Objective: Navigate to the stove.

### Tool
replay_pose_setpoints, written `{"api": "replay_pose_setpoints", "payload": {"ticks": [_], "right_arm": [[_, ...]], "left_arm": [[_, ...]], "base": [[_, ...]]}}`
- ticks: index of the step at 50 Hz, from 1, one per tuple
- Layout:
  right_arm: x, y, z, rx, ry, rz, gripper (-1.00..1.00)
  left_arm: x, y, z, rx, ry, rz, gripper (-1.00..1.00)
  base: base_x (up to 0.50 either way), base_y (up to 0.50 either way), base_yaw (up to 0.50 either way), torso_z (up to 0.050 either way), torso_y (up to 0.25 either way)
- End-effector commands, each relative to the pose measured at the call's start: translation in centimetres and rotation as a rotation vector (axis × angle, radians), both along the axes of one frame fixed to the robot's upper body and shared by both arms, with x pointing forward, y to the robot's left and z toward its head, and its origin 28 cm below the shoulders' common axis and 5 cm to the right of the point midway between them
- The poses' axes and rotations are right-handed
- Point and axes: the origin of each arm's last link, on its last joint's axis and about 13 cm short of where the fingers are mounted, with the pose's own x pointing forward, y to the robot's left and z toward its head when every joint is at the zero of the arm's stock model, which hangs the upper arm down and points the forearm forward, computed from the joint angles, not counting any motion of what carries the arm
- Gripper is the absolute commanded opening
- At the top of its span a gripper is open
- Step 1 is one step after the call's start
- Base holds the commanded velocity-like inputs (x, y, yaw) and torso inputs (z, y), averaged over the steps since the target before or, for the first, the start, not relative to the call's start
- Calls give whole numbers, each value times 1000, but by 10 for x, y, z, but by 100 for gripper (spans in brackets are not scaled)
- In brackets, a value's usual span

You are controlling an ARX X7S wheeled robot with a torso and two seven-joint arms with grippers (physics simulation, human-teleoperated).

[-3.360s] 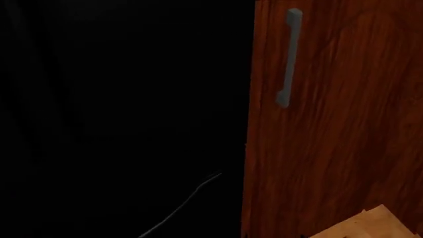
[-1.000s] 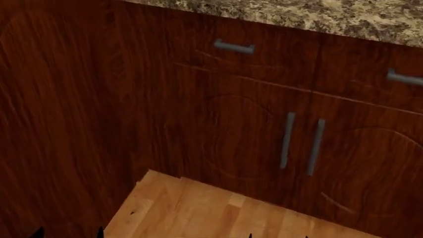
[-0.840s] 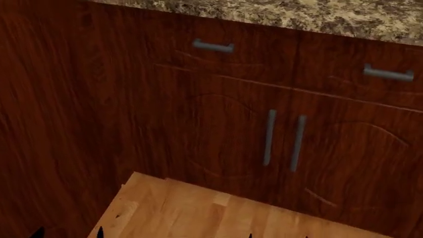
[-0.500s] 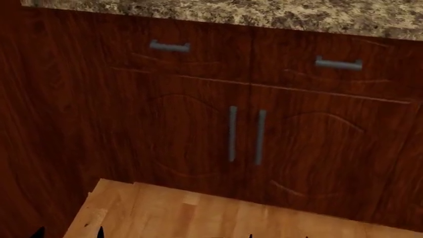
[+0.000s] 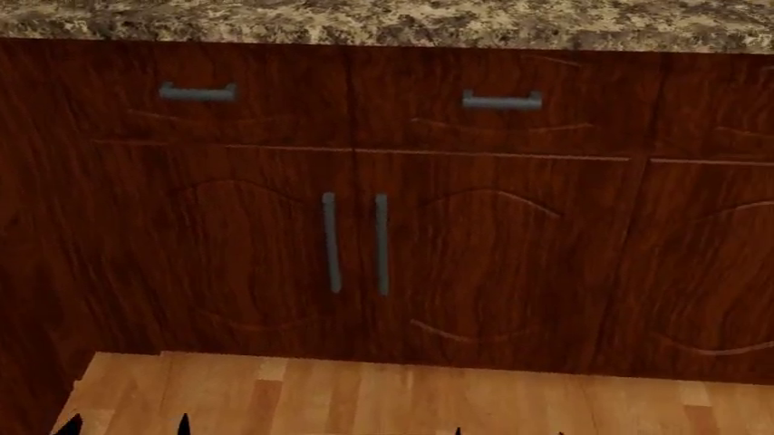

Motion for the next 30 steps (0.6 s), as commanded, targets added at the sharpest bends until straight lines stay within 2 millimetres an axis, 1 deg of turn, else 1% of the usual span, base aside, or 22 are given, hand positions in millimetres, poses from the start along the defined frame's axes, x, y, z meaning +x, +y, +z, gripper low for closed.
{"api": "replay_pose_setpoints", "payload": {"ticks": [1,12,30], "right_arm": [[1,1,1,-12,-18,10,100],[2,0,1,-22,-24,-22,100],[3,-1,0,-9,-27,-23,100]], "left_arm": [[0,0,1,-15,-34,-28,100],[0,0,1,-15,-34,-28,100],[1,-1,-1,-14,-34,-29,100]], "base": [[-152,-6,0,0,0],[-3,0,0,0,0],[11,-287,0,0,0]]}}
